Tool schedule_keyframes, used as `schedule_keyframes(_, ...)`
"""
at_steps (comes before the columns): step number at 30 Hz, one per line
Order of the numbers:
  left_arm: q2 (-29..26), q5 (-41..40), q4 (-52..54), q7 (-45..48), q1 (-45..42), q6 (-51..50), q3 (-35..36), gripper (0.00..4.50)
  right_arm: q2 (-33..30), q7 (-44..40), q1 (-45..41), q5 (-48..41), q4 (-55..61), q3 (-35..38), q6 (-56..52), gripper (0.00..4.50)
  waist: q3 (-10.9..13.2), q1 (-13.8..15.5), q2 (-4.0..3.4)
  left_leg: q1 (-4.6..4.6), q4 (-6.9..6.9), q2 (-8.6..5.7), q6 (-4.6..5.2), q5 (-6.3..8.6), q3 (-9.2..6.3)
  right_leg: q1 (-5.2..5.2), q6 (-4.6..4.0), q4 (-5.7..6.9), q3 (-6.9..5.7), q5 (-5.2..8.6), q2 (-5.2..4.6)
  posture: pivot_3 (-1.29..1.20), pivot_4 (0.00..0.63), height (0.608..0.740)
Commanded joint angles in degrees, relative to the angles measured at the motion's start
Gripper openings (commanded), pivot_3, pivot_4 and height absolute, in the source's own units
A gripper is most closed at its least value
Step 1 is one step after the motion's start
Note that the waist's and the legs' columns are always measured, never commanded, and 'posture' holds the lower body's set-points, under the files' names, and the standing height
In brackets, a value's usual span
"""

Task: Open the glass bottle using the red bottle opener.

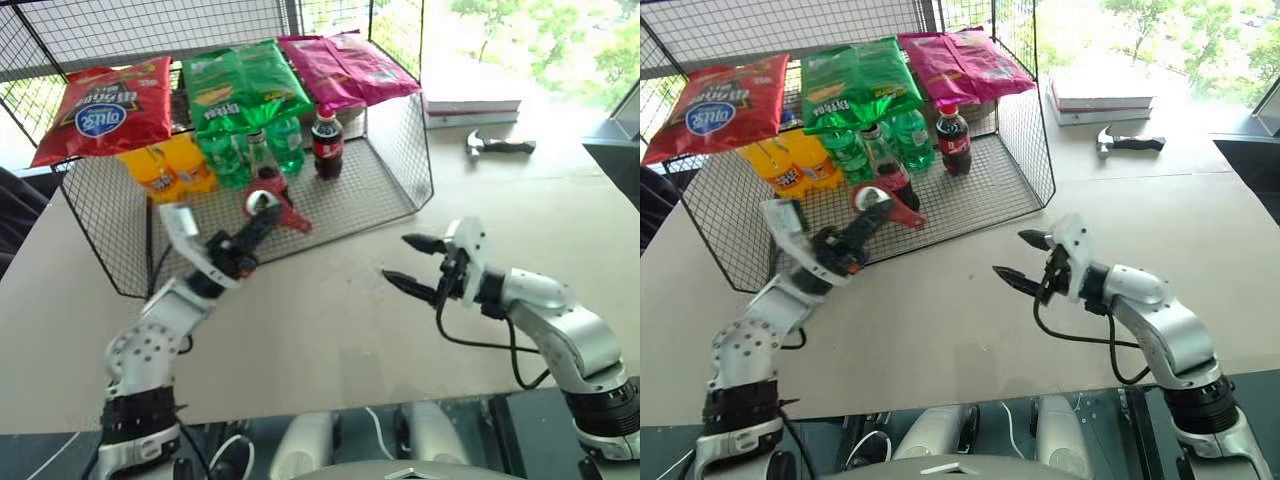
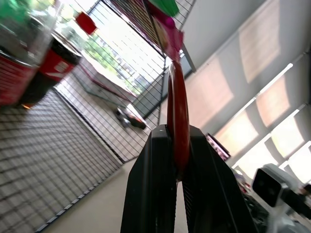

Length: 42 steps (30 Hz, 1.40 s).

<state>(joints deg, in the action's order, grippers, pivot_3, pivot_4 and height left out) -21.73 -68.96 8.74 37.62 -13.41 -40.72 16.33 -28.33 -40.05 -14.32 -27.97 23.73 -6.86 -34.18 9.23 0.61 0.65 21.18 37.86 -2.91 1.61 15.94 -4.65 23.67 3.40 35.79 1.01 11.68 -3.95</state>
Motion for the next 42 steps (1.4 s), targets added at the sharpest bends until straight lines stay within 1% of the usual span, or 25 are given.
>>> schedule_keyframes(1, 2.48, 0.93, -0.1, 1.92, -2.72, -0.84, -3.88, 0.05, -0.15, 1.11, -2.74, -2.93, 1.24, 0.94, -6.06, 4.07, 0.0, -0.1, 0.0, 0.01, 0.02, 0.0, 0.0, 0.0, 0.01, 0.0, 0.0, 0.0, 0.01, 0.0, 0.0, 0.0, 0.15, 0.74)
schedule_keyframes(4, 4.73, 2.37, -1.61, 3.46, -4.81, -1.29, -6.85, 0.05, -0.55, 1.76, -4.63, -5.99, 1.35, 1.93, -12.57, 4.07, 0.0, -0.31, 0.0, 0.02, 0.02, 0.01, -0.01, 0.0, 0.01, 0.02, -0.01, 0.0, 0.03, 0.0, 0.01, 0.0, 0.15, 0.74)
schedule_keyframes(9, 7.75, 4.03, -3.37, 5.48, -6.51, -1.66, -9.52, 0.05, 0.43, 1.72, -6.47, -12.66, 1.94, 4.35, -18.79, 4.07, 0.01, -0.41, 0.01, 0.07, 0.02, 0.02, 0.0, 0.0, 0.0, 0.04, -0.01, -0.03, 0.02, 0.0, 0.01, 0.0, 0.15, 0.74)
schedule_keyframes(17, 10.01, 4.45, -2.31, 7.31, -5.11, -3.35, -11.33, 0.05, -0.3, 0.7, -8.31, -16.06, 2.37, 2.41, -24.1, 4.07, 0.01, -0.65, 0.01, 0.13, 0.03, 0.01, 0.02, 0.01, -0.02, 0.06, -0.01, -0.06, -0.01, 0.0, 0.0, 0.0, 0.15, 0.74)
schedule_keyframes(22, 7.97, 6.75, -2.48, 9.6, -4.07, -2.75, -11.19, 0.05, -2.63, -1.01, -10.88, -19.64, 2.4, 3.78, -27.97, 4.07, 0.01, -0.79, 0.01, 0.15, 0.06, 0.01, 0.03, 0.02, -0.05, 0.05, 0.0, -0.06, -0.04, 0.0, 0.0, 0.0, 0.15, 0.74)
schedule_keyframes(25, 6.58, 8.39, -2.27, 11.45, -3.13, -2.5, -11.98, 0.05, -1.41, 0.56, -13.53, -23.26, 1.16, 5.03, -31.93, 4.07, 0.01, -1.27, 0.01, 0.15, 0.06, 0.02, 0.08, 0.04, -0.04, 0.06, -0.01, -0.05, -0.03, 0.0, 0.01, 0.0, 0.15, 0.74)
schedule_keyframes(30, 5.52, 10.32, -2.5, 14.22, -2.95, -2.58, -13.18, 0.05, 1.32, 2.75, -17.4, -30.23, -0.56, 6.27, -39.2, 4.07, 0.01, -1.2, 0.01, 0.17, 0.06, 0.03, 0.22, 0.13, -0.1, 0.07, -0.01, -0.06, -0.07, 0.0, -0.01, 0.0, 0.15, 0.74)
schedule_keyframes(37, 5.91, 12.54, -4.51, 15.97, -4.51, -1.79, -13.16, 0.05, 1.67, 3.04, -20.19, -31.93, -1.44, 4.49, -43.24, 4.07, 0.01, -1.19, 0.0, 0.39, 0.15, 0.0, 0.21, 0.12, -0.19, 0.2, -0.01, -0.07, -0.17, 0.0, -0.04, 0.0, 0.15, 0.74)
schedule_keyframes(38, 5.95, 12.84, -4.74, 16.15, -4.76, -1.67, -13.15, 0.0, 1.96, 3.28, -20.47, -31.91, -1.65, 4.45, -43.46, 3.65, 0.01, -1.2, 0.01, 0.5, 0.21, 0.0, 0.18, 0.1, -0.21, 0.28, 0.0, -0.06, -0.2, -0.01, -0.04, 0.0, 0.15, 0.74)
schedule_keyframes(39, 6.04, 13.31, -5.14, 16.34, -5.1, -1.38, -13.0, 0.0, 2.1, 3.33, -20.73, -31.82, -1.8, 4.33, -43.67, 3.5, 0.01, -1.21, 0.01, 0.55, 0.23, 0.0, 0.08, 0.04, -0.21, 0.33, 0.0, -0.05, -0.19, -0.01, -0.04, 0.0, 0.15, 0.74)
schedule_keyframes(40, 6.07, 13.67, -5.63, 16.54, -5.5, -1.16, -12.73, 0.0, 2.24, 3.35, -21.03, -31.67, -2.03, 4.11, -43.83, 3.16, 0.01, -1.2, 0.01, 0.58, 0.24, 0.0, 0.04, 0.02, -0.2, 0.36, 0.0, -0.04, -0.19, -0.01, -0.04, 0.0, 0.15, 0.74)
schedule_keyframes(42, 6.21, 13.92, -6.33, 16.76, -6.2, -1.06, -12.2, 0.0, 2.2, 3.26, -21.31, -31.4, -2.37, 3.62, -44.1, 2.25, 0.01, -1.19, 0.01, 0.59, 0.25, -0.01, 0.04, 0.02, -0.2, 0.37, 0.0, -0.04, -0.19, -0.01, -0.04, 0.0, 0.15, 0.74)
